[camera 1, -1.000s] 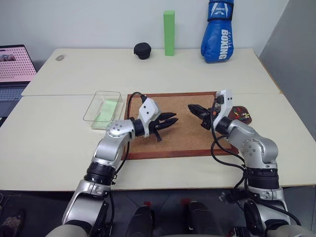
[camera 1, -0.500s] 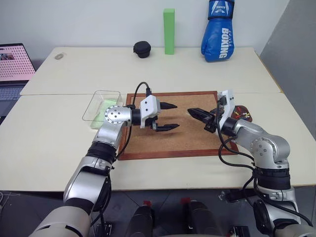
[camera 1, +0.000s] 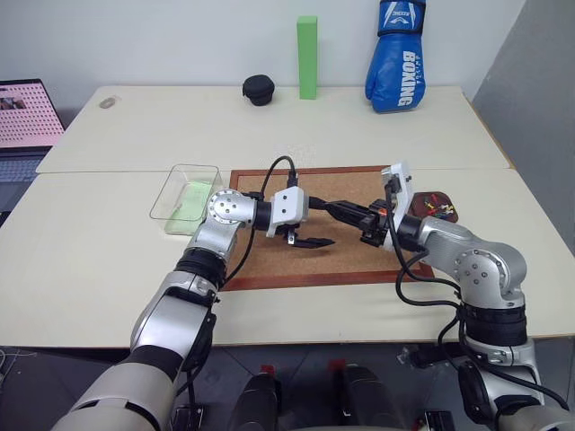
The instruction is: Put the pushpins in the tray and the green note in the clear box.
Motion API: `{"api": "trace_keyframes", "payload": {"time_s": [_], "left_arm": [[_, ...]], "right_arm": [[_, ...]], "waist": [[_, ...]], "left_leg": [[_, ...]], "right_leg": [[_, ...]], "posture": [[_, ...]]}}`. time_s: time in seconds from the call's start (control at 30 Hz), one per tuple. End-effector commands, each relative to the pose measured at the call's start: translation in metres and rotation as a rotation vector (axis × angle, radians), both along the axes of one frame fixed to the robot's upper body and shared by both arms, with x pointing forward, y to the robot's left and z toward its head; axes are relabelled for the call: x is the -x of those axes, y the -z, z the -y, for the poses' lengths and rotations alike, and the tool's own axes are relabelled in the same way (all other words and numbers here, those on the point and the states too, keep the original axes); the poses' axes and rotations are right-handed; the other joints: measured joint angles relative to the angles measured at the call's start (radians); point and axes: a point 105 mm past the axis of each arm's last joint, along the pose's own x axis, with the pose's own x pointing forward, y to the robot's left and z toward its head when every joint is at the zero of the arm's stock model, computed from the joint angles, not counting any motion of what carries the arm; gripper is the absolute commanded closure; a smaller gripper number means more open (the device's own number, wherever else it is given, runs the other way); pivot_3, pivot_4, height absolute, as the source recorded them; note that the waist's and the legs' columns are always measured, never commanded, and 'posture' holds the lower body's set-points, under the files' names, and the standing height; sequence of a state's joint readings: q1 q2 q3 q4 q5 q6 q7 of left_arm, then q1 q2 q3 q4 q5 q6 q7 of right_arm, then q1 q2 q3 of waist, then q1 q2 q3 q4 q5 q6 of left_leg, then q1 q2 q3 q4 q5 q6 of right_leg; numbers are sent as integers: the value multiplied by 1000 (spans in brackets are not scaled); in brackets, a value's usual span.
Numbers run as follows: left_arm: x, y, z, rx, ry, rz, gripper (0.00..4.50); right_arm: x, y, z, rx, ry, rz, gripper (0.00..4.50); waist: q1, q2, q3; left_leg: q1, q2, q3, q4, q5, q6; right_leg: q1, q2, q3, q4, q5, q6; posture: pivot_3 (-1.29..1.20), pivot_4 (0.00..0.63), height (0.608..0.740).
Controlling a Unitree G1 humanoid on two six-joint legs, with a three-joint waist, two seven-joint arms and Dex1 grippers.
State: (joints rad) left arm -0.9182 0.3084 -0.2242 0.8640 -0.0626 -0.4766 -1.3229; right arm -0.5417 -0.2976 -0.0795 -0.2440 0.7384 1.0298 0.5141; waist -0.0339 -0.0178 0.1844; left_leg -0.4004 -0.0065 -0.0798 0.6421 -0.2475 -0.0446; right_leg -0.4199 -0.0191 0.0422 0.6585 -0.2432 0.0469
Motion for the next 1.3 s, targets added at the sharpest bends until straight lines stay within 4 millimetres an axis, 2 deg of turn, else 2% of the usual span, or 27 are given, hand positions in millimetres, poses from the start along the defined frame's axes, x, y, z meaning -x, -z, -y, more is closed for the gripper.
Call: {"api": "trace_keyframes", "payload": {"time_s": [0.03, 0.33, 0.4, 0.53, 0.8, 0.93, 1.07, 1.3], "left_arm": [[-1, -11, 3, 6, 20, 35, 1664], [-4, -15, 5, 19, 7, 41, 3322], [-5, -15, 5, 18, 8, 40, 3851], [-5, -16, 5, 28, 6, 30, 4481], [-4, -18, 6, 30, 8, 83, 4481], [-3, -17, 5, -51, 21, 372, 4481], [-3, -24, 8, -50, 34, 530, 4481], [-8, -30, 7, -40, 11, 601, 4481]], "right_arm": [[6, -16, -5, -20, -35, 57, 4500], [6, -10, -6, -8, -40, 51, 4500], [5, -10, -6, -7, -38, 53, 4500], [3, -11, -5, -5, -27, 56, 4500], [-3, -15, 0, -13, 7, 62, 4500], [-10, -18, 5, -26, 42, 58, 4500], [-16, -18, 11, -13, 62, 60, 4500], [-24, -23, 17, -6, 89, 79, 4500]], "waist": [[0, 0, 0], [0, 0, 0], [0, 0, 0], [0, 0, 0], [0, 0, 0], [0, 0, 0], [3, 0, 0], [0, 0, 0]], "left_leg": [[0, 0, 0, 0, 0, 0], [0, 0, 0, 1, 0, 0], [0, 0, 0, 1, 0, 0], [0, 0, 0, 2, 0, 0], [0, 0, 0, 2, 0, 0], [0, 0, 0, 3, 0, 0], [1, 0, 0, 2, 0, 0], [0, -1, 0, 3, 0, 0]], "right_leg": [[0, 0, 0, 0, 0, 0], [0, 0, 0, 1, 0, 0], [0, 0, 0, 1, 0, 0], [0, 0, 0, 1, 0, 0], [0, 0, 0, 3, 0, 0], [0, 0, 0, 3, 0, 0], [0, 0, 0, 4, 2, -3], [0, 0, 0, 4, 2, -2]], "posture": [[0, 150, 740], [0, 150, 740], [0, 150, 740], [0, 150, 740], [0, 150, 740], [0, 150, 740], [0, 150, 740], [0, 150, 740]]}}
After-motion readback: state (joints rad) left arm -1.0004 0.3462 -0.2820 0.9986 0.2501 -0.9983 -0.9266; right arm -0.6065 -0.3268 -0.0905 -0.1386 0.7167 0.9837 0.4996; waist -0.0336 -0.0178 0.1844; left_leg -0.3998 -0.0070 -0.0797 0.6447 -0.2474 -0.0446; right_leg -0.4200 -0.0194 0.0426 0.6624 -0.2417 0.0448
